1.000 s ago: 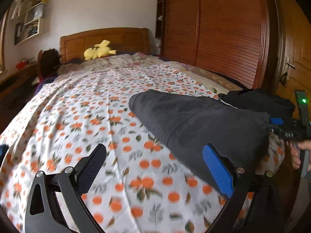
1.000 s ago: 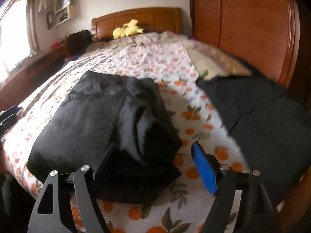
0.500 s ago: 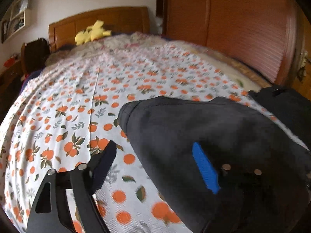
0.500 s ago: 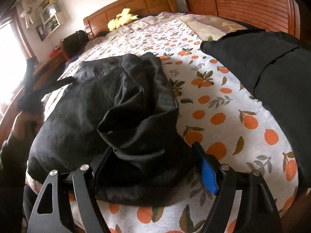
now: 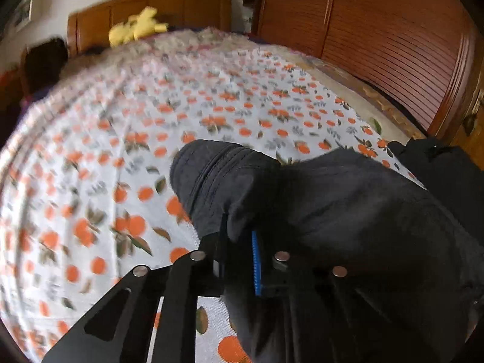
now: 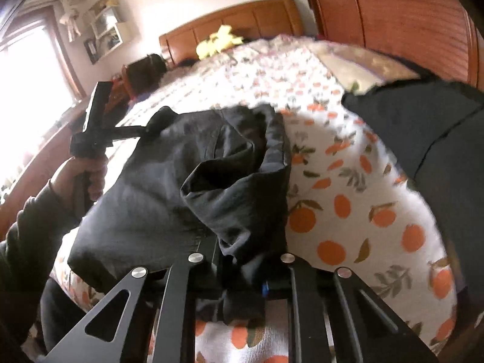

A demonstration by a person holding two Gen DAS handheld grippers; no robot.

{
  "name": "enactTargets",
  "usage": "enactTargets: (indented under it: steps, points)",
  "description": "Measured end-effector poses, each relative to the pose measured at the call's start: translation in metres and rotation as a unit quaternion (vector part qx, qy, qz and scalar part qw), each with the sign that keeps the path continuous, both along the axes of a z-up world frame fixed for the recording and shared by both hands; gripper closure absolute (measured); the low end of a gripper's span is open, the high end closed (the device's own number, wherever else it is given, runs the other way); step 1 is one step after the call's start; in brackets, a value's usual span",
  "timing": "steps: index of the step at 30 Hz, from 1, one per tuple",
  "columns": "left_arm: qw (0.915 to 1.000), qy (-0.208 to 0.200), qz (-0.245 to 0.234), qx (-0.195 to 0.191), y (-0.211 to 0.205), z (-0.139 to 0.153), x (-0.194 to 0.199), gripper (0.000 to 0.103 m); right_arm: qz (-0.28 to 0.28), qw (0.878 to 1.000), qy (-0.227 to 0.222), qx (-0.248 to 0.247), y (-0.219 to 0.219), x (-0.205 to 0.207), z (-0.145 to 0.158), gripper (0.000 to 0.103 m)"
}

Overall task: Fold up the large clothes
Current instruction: 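Grasp the folded jacket bundle with both grippers and lift it, then carry the bundle onto the black clothes pile beside the wardrobe and release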

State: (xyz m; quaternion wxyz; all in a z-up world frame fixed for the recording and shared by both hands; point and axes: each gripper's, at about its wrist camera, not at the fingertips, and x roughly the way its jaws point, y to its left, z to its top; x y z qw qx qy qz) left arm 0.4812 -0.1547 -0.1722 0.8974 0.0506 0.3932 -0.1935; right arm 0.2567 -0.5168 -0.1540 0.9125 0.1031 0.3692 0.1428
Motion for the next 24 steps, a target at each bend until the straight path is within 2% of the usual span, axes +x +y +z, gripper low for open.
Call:
enactTargets:
  steps: [4, 7, 14, 21, 24]
  points:
    - [0.9994, -0.033, -0.012, -0.008, -0.013, 0.040, -0.016, 0.092, 0.005, 1.000, -0.007, -0.002, -0.009, 0.000, 0.016, 0.089]
    - [0.9984, -0.052, -0.022, 0.000, -0.028, 0.059, -0.030, 0.092, 0.001, 1.000, 0.000, -0.009, -0.018, -0.001, 0.015, 0.089]
    - [0.9942, -0.092, -0.055, -0.002, -0.077, 0.096, -0.059, 0.093, -0.019, 0.997, -0.074, -0.012, -0.048, -0.021, 0.056, 0.093]
    - [0.9864, -0.132, -0.092, -0.031, -0.162, 0.140, -0.072, 0.093, -0.075, 0.987, -0.134, -0.055, -0.128, -0.041, 0.114, 0.094]
    - [0.9819, -0.140, -0.118, -0.048, -0.220, 0.158, -0.072, 0.093, -0.109, 0.980, -0.149, -0.075, -0.165, -0.048, 0.134, 0.094]
